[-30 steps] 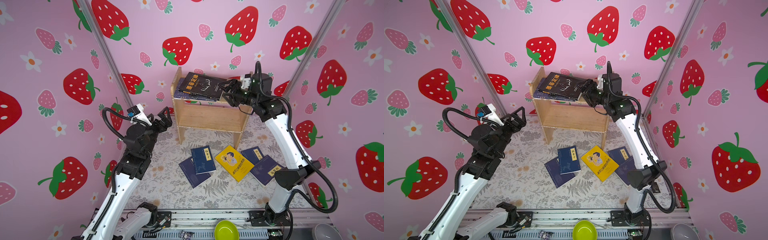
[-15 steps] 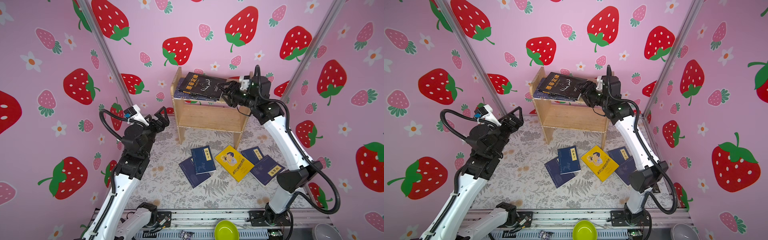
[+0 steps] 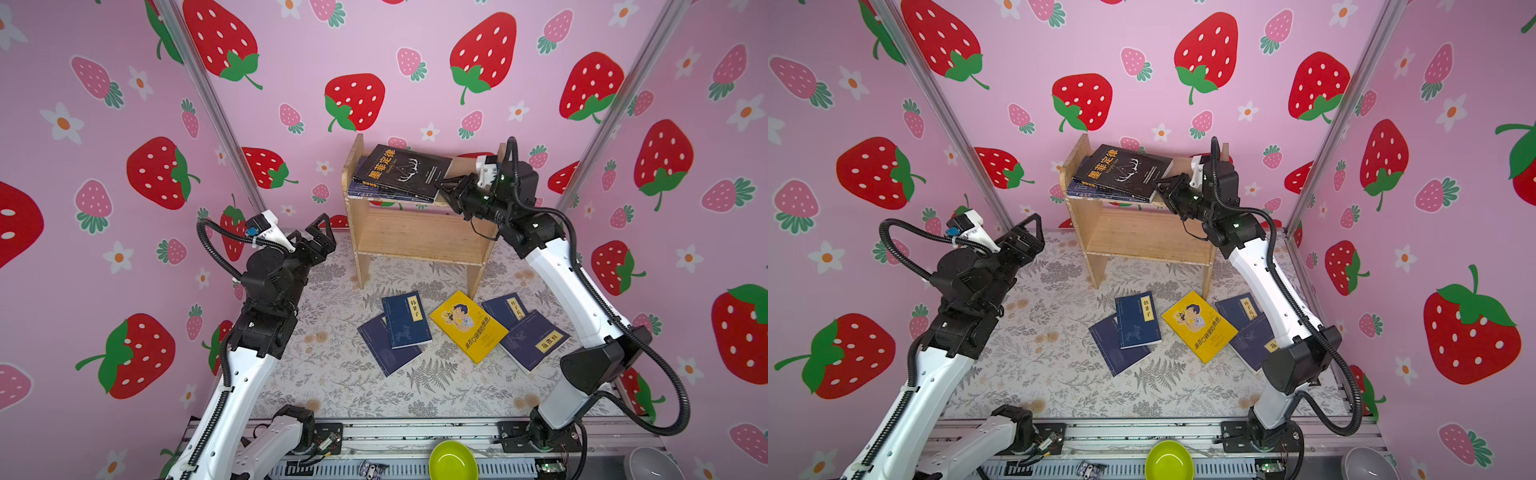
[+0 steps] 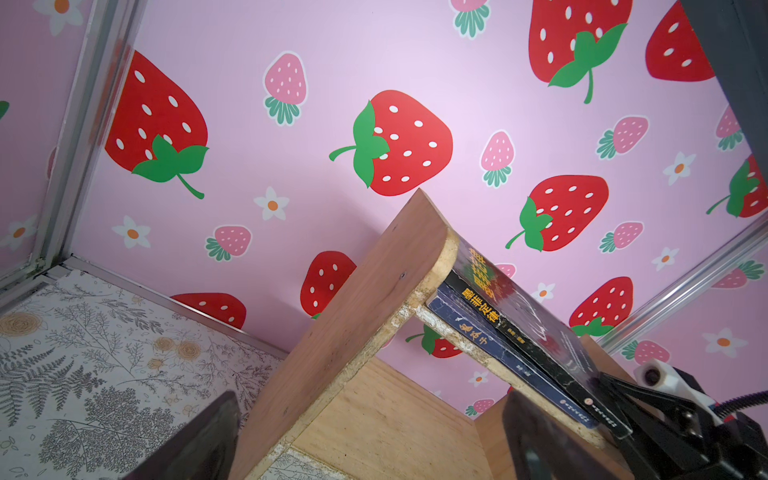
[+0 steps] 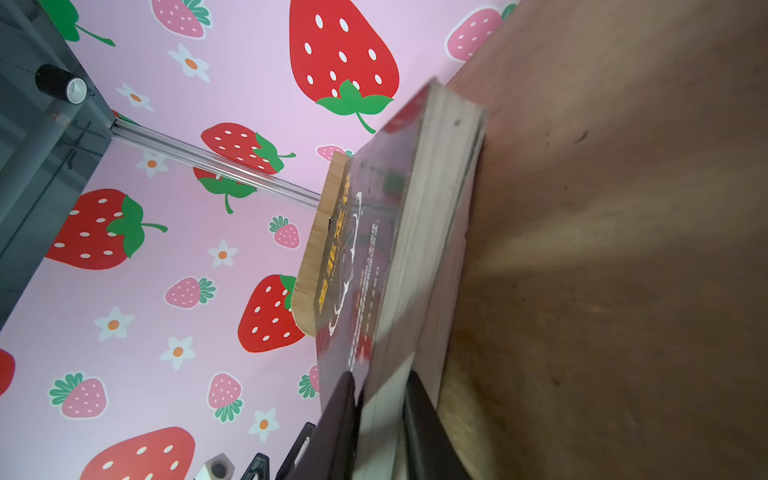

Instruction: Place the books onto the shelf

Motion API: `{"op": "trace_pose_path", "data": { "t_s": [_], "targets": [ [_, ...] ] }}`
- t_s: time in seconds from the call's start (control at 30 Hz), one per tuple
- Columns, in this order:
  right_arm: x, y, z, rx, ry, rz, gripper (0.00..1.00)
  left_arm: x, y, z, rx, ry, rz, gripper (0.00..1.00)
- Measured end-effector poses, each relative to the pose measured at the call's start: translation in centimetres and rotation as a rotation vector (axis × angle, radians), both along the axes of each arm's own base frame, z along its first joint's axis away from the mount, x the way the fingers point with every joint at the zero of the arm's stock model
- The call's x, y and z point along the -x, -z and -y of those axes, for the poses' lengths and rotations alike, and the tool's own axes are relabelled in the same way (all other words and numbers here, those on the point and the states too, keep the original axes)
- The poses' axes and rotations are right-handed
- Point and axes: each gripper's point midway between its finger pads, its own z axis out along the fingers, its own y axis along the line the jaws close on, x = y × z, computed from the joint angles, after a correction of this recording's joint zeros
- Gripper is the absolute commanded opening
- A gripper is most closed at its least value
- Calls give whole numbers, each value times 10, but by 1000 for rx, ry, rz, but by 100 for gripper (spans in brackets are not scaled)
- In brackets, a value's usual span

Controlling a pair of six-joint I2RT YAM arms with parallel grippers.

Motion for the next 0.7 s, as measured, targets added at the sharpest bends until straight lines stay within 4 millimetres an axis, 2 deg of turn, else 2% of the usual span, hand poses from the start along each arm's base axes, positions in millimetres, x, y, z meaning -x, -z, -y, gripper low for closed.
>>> {"op": "trace_pose_path", "data": {
  "t_s": [0.37, 0.47, 0.7],
  "targets": [
    [3, -1, 5, 24, -9, 119, 9, 1, 2, 7, -7, 44, -10, 99],
    [2, -1, 8, 35, -31, 141, 7, 0, 1, 16, -14, 98, -9, 99],
    [3, -5, 16, 44, -106, 187, 6, -3, -24, 47, -13, 274, 22, 99]
  ]
}}
